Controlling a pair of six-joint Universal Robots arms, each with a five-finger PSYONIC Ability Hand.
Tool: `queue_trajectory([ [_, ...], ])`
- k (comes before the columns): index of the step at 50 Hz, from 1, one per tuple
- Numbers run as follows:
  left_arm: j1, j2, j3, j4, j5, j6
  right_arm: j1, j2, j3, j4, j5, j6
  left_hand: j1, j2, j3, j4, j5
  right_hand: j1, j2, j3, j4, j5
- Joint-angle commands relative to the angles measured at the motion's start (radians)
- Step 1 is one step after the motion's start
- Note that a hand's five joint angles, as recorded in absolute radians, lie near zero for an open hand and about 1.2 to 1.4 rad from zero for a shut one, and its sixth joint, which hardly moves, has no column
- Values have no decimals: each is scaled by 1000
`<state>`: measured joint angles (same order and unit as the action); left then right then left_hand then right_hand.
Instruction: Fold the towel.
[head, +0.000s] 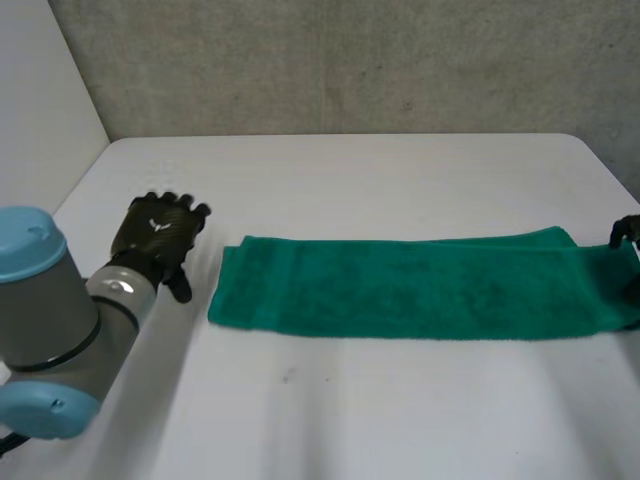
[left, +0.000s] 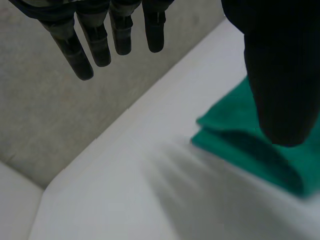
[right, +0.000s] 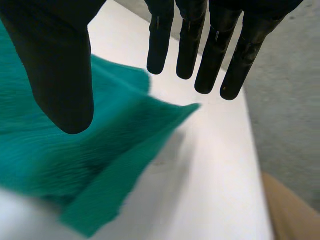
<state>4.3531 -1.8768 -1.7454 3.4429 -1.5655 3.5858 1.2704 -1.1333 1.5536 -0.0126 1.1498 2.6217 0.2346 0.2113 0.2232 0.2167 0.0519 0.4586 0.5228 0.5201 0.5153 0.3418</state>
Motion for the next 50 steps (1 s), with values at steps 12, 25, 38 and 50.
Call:
queue_trajectory([
  [12, -136, -93, 211, -99, -31, -62, 173, 322, -475, 213, 245, 55, -3, 20, 8, 14, 5, -36, -100, -97, -93, -94],
  [25, -125, -93, 181, -100, -31, -62, 171, 452, -622, 237, 297, 72, -6, 17, 5, 12, 2, 475, 411, 413, 418, 417],
  [38, -118, -88, 196, -90, -31, -61, 288, 157, -486, 247, 149, 129, -9, 14, 2, 9, -1, 938, 873, 876, 881, 880],
  [50, -106, -202, 346, -74, -27, -102, 365, -207, -242, 224, -113, 127, -47, -24, -36, -30, -39, 938, 873, 876, 881, 880],
])
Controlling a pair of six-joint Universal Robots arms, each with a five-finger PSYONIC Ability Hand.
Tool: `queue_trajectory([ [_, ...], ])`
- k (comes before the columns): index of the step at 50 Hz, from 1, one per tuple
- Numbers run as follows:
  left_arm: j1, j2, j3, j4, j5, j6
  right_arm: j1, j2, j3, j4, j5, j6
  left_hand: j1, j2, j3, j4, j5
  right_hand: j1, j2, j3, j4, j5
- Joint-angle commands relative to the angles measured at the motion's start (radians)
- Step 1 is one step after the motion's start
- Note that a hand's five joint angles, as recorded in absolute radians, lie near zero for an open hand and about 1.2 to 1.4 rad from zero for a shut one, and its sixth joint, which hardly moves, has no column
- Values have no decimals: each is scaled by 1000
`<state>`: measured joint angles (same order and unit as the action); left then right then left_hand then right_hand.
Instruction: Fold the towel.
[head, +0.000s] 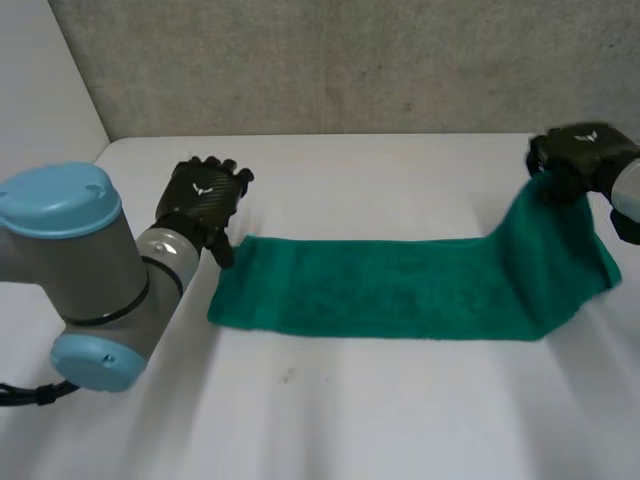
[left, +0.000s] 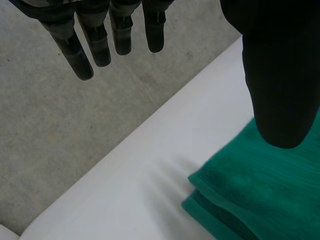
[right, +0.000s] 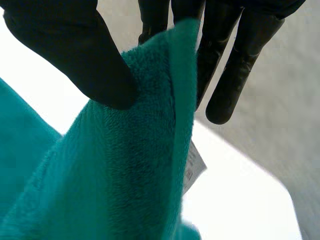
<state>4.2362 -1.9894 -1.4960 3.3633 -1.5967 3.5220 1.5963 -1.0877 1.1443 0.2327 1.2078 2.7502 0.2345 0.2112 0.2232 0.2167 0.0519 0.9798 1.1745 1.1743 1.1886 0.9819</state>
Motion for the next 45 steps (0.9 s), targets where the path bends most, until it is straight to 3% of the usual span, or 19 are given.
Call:
queue_trajectory([
  [1, 16, -109, 114, 5, 9, -63, 42, -302, 193, -29, -194, 2, -53, -30, -42, -35, -45, 416, 222, 222, 208, 240],
  [7, 19, -178, 161, 4, 55, -149, 45, -481, 253, -53, -244, 20, -53, -30, -42, -35, -45, 416, 222, 222, 208, 240],
  [13, 18, -223, 172, 8, 150, -153, 44, -601, 268, -59, -296, 60, -53, -30, -42, -35, -45, 416, 222, 222, 208, 240],
  [21, 5, -288, 240, 7, 179, -156, 36, -713, 287, -64, -418, 111, -36, -12, -24, -18, -28, 416, 222, 222, 208, 240],
  [30, -36, -384, 295, 10, 199, -156, 28, -778, 275, -128, -433, 215, 17, 40, 28, 35, 25, 416, 222, 222, 208, 240],
  [36, -61, -440, 330, 13, 244, -158, -48, -810, 272, -200, -441, 336, 82, 105, 93, 99, 90, 416, 222, 222, 208, 240],
  [38, -67, -448, 344, 18, 244, -158, -77, -820, 272, -228, -447, 380, 193, 216, 204, 210, 201, 416, 222, 222, 208, 240],
  [40, -70, -456, 364, 31, 235, -158, -93, -828, 272, -248, -458, 410, 646, 670, 658, 664, 654, 416, 222, 222, 208, 240],
  [41, -70, -456, 364, 31, 235, -158, -99, -830, 272, -259, -462, 422, 648, 672, 660, 666, 656, 416, 222, 222, 208, 240],
  [42, -70, -456, 370, 37, 228, -156, -117, -830, 272, -277, -470, 448, 895, 919, 907, 913, 903, 416, 222, 222, 208, 240],
  [43, -68, -445, 379, 66, 184, -155, -127, -830, 272, -283, -473, 457, 1159, 1182, 1170, 1177, 1167, 416, 222, 222, 208, 240],
  [44, -67, -439, 379, 80, 152, -155, -137, -830, 272, -289, -478, 465, 1162, 1185, 1173, 1180, 1170, 416, 222, 222, 208, 240],
  [45, -55, -419, 378, 109, 65, -155, -163, -828, 273, -292, -484, 470, 1162, 1185, 1173, 1180, 1170, 416, 222, 222, 208, 240],
])
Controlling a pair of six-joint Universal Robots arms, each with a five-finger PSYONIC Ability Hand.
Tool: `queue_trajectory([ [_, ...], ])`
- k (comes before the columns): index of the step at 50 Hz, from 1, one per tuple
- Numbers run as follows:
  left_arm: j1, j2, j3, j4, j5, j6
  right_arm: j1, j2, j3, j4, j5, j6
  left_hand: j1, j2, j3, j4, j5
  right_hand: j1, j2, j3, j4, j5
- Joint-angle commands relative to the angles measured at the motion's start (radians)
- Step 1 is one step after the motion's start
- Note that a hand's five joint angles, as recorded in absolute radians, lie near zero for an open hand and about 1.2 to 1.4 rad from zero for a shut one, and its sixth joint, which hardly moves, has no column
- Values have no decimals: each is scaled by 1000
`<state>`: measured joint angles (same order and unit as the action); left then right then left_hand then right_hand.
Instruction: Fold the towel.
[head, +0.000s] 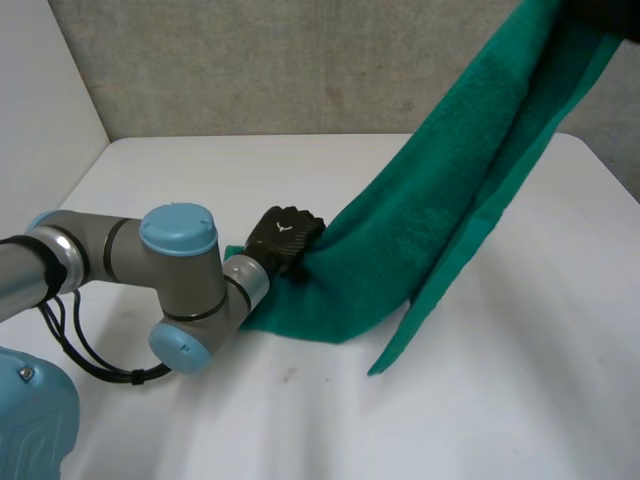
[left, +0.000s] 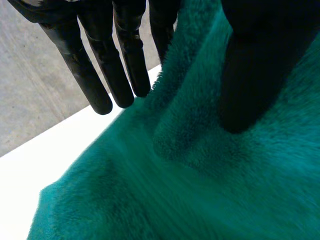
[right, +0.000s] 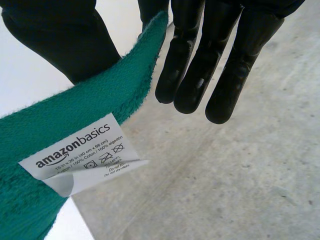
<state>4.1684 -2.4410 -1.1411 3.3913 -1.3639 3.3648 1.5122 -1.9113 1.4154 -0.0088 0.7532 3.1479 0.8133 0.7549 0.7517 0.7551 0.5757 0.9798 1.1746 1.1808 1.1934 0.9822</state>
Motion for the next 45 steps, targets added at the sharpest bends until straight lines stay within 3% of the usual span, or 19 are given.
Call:
queue_trajectory([
  [1, 21, 51, 20, 94, -214, 5, -96, 0, 4, -53, -32, 72, 583, 641, 645, 641, 646, 416, 222, 215, 203, 240],
  [4, 83, 178, -34, 117, -350, 1, -188, 50, 20, -54, -57, 72, 583, 641, 645, 641, 646, 416, 222, 215, 203, 240],
  [6, 120, 253, -87, 115, -357, 1, -231, 115, 22, -53, -63, 70, 583, 641, 645, 641, 646, 416, 222, 215, 203, 240],
  [10, 173, 425, -238, 111, -261, 5, -238, 259, 16, -34, -63, 38, 583, 641, 645, 641, 646, 416, 222, 215, 203, 240],
  [14, 190, 580, -383, 63, -130, 19, -170, 395, -12, 50, -40, -90, 583, 641, 645, 641, 646, 416, 222, 215, 203, 240],
  [16, 196, 655, -455, 14, -78, 28, -124, 494, -44, 133, 4, -187, 583, 641, 645, 641, 646, 416, 222, 215, 203, 240],
  [20, 203, 698, -523, -44, -60, 38, -41, 639, -88, 260, 129, -376, 583, 641, 645, 641, 646, 416, 222, 215, 203, 240],
  [24, 213, 694, -557, -110, -61, 82, 14, 754, -125, 342, 270, -552, 583, 641, 645, 641, 646, 416, 222, 215, 203, 240],
  [31, 246, 582, -536, -129, -76, 211, 86, 870, -176, 366, 510, -600, 583, 641, 645, 641, 646, 416, 222, 215, 203, 240],
  [35, 248, 505, -485, -130, -107, 271, 129, 928, -226, 368, 586, -608, 583, 641, 645, 641, 646, 416, 222, 215, 203, 240],
  [39, 228, 360, -298, -124, -184, 355, 186, 940, -333, 357, 612, -605, 583, 641, 645, 641, 646, 416, 222, 215, 203, 240],
  [42, 223, 332, -212, -119, -195, 380, 215, 943, -442, 331, 620, -585, 583, 641, 645, 641, 646, 416, 222, 215, 203, 240],
  [45, 188, 287, 48, -78, -202, 429, 249, 946, -614, 233, 664, -542, 583, 641, 645, 641, 646, 416, 222, 215, 203, 240],
])
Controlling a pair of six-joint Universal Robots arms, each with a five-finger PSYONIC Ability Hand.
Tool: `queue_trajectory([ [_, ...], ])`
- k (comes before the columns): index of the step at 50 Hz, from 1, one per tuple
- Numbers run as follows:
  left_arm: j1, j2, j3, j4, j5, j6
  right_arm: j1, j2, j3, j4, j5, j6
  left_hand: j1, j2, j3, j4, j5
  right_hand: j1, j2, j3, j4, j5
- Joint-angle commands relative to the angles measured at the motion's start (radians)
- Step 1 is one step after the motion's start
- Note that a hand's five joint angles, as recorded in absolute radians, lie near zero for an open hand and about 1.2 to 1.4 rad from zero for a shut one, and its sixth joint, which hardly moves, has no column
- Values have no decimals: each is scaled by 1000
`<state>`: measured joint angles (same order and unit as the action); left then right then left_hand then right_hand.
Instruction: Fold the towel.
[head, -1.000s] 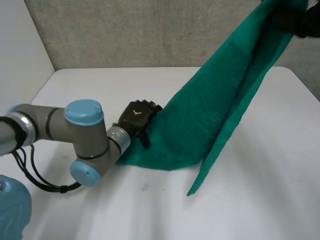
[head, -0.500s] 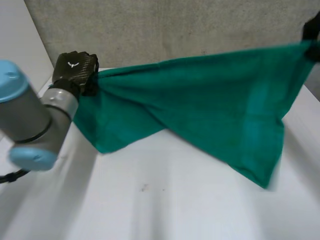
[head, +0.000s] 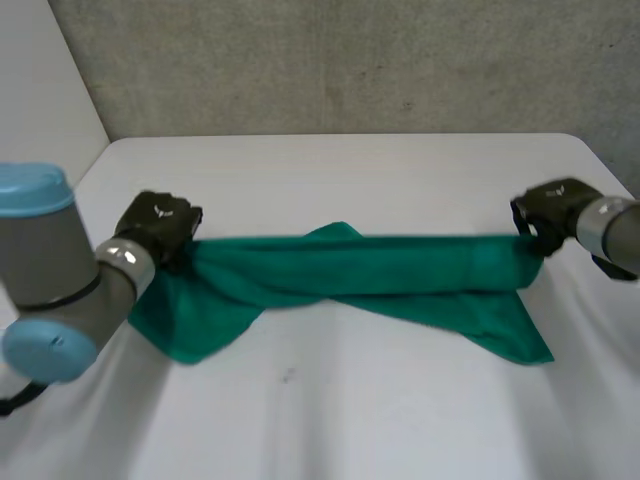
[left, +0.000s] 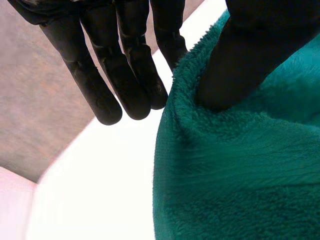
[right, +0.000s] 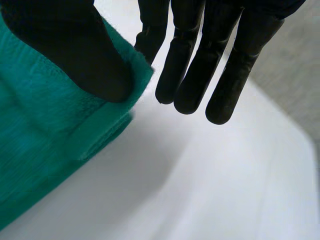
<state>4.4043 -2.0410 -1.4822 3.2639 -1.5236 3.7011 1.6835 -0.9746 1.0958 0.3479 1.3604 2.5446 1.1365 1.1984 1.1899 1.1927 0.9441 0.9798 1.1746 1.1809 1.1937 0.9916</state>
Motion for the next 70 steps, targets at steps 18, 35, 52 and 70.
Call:
queue_trajectory([
  [18, -62, 107, 228, 548, -152, 94, 94, -200, -121, -705, 105, 164, 260, 198, 206, 204, 278, 416, 222, 215, 203, 230],
  [35, -81, 88, -348, 537, -153, 39, 82, -230, 487, -598, 31, 148, 260, 198, 206, 204, 278, 416, 222, 215, 203, 230],
  [52, -124, 105, -417, 365, -135, 42, 25, -245, 612, -604, 23, 132, -535, -597, -589, -592, -518, 416, 222, 215, 203, 230],
  [70, 93, 308, -389, 119, -12, -114, -8, -234, 615, -610, 19, 135, -955, -1017, -1009, -1012, -938, 416, 222, 215, 203, 230],
])
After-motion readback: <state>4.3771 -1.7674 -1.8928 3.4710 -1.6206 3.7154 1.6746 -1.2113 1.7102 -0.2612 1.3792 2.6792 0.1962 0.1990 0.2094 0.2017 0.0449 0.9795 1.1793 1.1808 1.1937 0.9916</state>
